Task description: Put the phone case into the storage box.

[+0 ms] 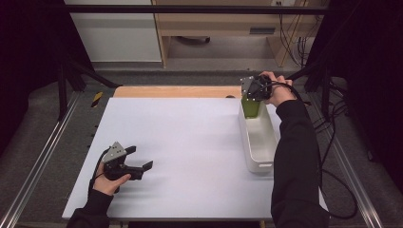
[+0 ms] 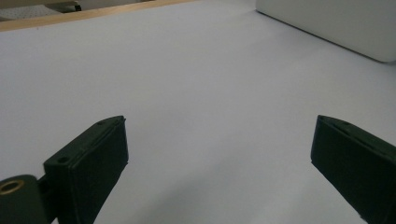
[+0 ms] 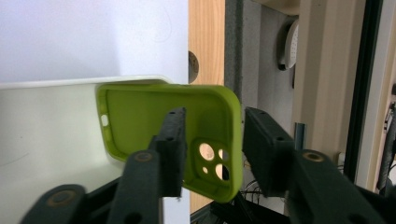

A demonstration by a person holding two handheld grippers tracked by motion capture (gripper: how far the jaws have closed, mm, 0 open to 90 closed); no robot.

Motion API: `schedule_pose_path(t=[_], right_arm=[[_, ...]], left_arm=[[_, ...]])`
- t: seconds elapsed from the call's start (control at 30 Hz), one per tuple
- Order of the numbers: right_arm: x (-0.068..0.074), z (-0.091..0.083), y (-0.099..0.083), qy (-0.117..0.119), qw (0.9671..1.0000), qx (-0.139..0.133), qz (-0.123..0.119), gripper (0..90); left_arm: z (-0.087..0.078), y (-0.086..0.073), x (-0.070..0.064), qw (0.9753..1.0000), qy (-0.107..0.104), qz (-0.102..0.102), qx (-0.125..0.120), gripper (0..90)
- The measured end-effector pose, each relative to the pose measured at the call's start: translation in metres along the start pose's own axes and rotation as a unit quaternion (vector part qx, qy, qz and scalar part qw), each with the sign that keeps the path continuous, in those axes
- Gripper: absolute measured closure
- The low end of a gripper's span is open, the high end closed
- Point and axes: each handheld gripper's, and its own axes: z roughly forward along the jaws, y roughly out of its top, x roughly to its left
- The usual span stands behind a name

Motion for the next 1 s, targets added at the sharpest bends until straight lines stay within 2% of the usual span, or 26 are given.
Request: schedule_pose_path(t=[0.27,0.43,0.6,0.83,0.93,1.0], right_arm=[[-0.002,-0.009,-0.001,-0.010,0.9996,-0.012,0.023,40.2],[0.000,-0.018,0.001,-0.015,0.9986,-0.023,0.045,33.9],[0.002,-0.028,0.004,-0.020,0.9960,-0.040,0.077,28.9],[0.009,-0.049,0.005,-0.029,0.9868,-0.079,0.138,23.6],[0.013,-0.060,0.005,-0.034,0.9805,-0.098,0.167,22.3],[0.017,-0.068,0.004,-0.030,0.9736,-0.114,0.195,21.2]], left_arm=[[0.000,0.000,0.000,1.0000,0.000,0.000,-0.001,3.7],[-0.001,0.001,-0.001,1.0000,0.000,0.002,-0.003,3.7],[-0.002,0.001,-0.001,1.0000,0.000,-0.001,-0.006,3.7],[-0.004,0.002,-0.001,0.9999,-0.003,-0.005,-0.010,3.6],[-0.005,0.003,-0.001,0.9999,-0.003,-0.004,-0.012,3.5],[-0.006,0.003,-0.002,0.9999,-0.004,-0.002,-0.012,3.4]])
